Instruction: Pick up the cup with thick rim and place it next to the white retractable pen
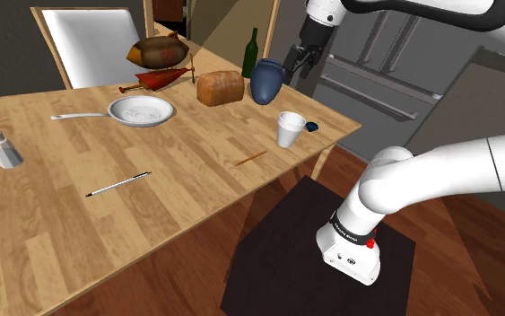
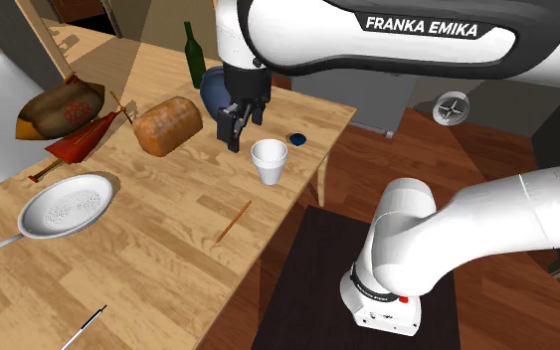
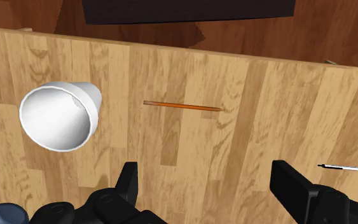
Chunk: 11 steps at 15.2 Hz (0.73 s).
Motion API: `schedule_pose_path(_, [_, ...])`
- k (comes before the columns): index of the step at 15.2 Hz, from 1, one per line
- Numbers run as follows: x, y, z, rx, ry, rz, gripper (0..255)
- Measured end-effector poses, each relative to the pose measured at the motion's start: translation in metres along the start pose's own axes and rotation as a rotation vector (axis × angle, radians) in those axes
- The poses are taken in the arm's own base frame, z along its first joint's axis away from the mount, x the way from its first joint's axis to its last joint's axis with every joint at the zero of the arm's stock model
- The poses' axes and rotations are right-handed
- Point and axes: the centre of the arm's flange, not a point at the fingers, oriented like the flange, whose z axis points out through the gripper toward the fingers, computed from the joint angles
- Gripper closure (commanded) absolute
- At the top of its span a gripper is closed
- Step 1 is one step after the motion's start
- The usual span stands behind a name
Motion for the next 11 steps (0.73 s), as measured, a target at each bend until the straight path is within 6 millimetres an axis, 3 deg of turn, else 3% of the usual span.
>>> schedule_pose_path(3, [0.005,0.005,0.014,-0.008,-0.007,0.002,0])
schedule_pose_path(11, [0.023,0.050,0.102,-0.056,-0.046,0.011,0])
